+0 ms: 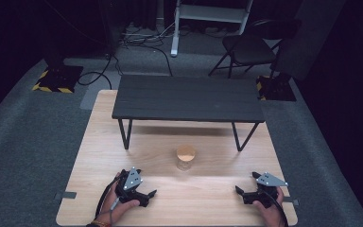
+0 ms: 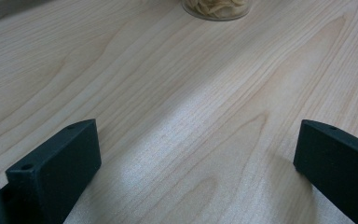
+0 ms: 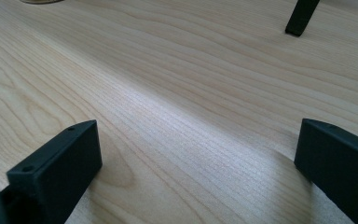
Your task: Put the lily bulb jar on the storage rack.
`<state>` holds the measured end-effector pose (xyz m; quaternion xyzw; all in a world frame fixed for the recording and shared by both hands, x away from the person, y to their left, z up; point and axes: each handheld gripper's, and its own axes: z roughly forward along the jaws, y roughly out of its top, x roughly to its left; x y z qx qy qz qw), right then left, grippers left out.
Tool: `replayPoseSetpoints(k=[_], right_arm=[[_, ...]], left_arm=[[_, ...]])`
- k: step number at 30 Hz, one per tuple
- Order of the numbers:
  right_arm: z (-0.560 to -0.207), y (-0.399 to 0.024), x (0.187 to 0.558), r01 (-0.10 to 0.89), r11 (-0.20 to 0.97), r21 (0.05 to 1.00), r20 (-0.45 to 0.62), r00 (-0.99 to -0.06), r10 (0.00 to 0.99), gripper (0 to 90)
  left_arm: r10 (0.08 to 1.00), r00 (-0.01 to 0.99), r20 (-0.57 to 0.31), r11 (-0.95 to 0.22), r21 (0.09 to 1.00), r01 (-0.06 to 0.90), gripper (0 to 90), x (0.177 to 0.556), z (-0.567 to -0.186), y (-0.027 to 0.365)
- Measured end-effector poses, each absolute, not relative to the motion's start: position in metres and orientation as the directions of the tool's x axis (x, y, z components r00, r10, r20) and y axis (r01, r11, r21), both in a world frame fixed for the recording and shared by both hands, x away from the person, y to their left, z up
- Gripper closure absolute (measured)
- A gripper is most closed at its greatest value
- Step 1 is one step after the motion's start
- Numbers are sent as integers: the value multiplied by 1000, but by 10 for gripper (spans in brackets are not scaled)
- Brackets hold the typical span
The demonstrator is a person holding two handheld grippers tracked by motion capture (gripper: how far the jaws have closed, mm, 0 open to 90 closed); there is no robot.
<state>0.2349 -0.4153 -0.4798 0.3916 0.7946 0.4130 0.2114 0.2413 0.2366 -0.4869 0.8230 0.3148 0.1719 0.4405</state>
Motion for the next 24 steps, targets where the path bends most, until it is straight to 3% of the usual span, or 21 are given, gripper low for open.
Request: replayPoseSetpoints(k=[12,16,20,24], right_arm=[[-480,-413,233,453,345,822,-13,-591,807,0],[-480,-413,233,453,345,822,-13,-590,807,0],[-480,-412,232,455,342,822,-13,-586,810,0],[-480,-412,232,456,340,822,-13,-583,812,0]], left_arm=[[666,746,12,-430,823,371,5,243,-482,236],[666,745,47,-465,807,364,9,243,-475,227],[610,775,167,-548,795,260,12,242,-460,213],[592,798,112,-517,813,269,9,265,-441,206]])
